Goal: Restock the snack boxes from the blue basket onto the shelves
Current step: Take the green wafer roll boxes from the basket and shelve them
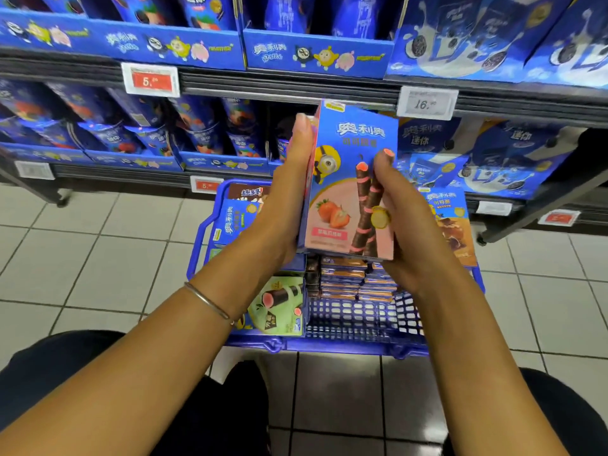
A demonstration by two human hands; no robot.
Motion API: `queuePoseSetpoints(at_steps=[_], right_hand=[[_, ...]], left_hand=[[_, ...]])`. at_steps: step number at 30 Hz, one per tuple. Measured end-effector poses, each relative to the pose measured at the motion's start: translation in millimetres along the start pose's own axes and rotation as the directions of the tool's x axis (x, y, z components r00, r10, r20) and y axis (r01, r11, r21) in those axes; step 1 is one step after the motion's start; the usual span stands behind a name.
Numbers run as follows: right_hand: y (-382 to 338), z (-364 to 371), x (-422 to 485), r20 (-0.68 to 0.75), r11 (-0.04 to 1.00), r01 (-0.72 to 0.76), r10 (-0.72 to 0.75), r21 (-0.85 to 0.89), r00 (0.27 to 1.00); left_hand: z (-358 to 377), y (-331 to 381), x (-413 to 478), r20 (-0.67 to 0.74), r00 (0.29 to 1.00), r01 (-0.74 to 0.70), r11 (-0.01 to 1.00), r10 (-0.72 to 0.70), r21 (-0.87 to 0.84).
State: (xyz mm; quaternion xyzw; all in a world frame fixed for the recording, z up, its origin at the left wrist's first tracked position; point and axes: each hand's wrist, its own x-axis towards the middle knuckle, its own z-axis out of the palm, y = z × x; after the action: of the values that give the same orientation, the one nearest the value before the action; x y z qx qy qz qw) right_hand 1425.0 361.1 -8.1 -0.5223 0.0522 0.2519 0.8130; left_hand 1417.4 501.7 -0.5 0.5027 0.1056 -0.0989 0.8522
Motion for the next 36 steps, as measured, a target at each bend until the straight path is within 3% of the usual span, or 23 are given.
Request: queuePoseSetpoints(at_steps=[4, 10, 16, 22, 26, 30, 36], right_hand=[[-11.5, 11.3, 6.6, -0.034, 0.995, -0.062, 0.060, -0.083, 0.998], [-46.6, 46.0, -18.4, -0.084, 0.978, -0.141, 0.130, -0.155, 0.988], [-149.9, 128.8, -90.6, -0.108, 0.959, -0.181, 0.161, -0.218, 0.981], [-302.9, 233.5, -195.8, 0.040, 0.963, -0.152, 0.165, -0.224, 0.985], [-386.7, 297.0, -271.8, 0.161, 0.972, -0.035, 0.074, -0.234, 0.984], [-432.0, 353.3, -330.8, 0.222, 0.976, 0.013, 0.037, -0.219, 0.974], [-461.9, 415.7, -381.0, 0.323, 0.985, 0.044, 0.013, -0.168, 0.946]], left_hand=[[-6.4, 5.4, 6.3, -0.012, 0.996, 0.090, 0.989, -0.091, -0.116], [4.4, 40.7, -26.1, -0.209, 0.965, 0.127, 0.978, -0.161, -0.167], [53.3, 149.6, -96.3, -0.260, 0.938, 0.162, 0.954, -0.228, -0.254], [140.7, 322.3, -206.9, -0.235, 0.962, 0.094, 0.974, -0.142, -0.205], [209.5, 419.5, -297.4, -0.270, 0.962, -0.029, 0.979, -0.028, -0.203], [250.7, 479.8, -368.3, -0.361, 0.929, -0.152, 0.971, 0.078, -0.182], [259.9, 534.7, -432.8, -0.329, 0.919, -0.277, 0.950, 0.218, -0.146]])
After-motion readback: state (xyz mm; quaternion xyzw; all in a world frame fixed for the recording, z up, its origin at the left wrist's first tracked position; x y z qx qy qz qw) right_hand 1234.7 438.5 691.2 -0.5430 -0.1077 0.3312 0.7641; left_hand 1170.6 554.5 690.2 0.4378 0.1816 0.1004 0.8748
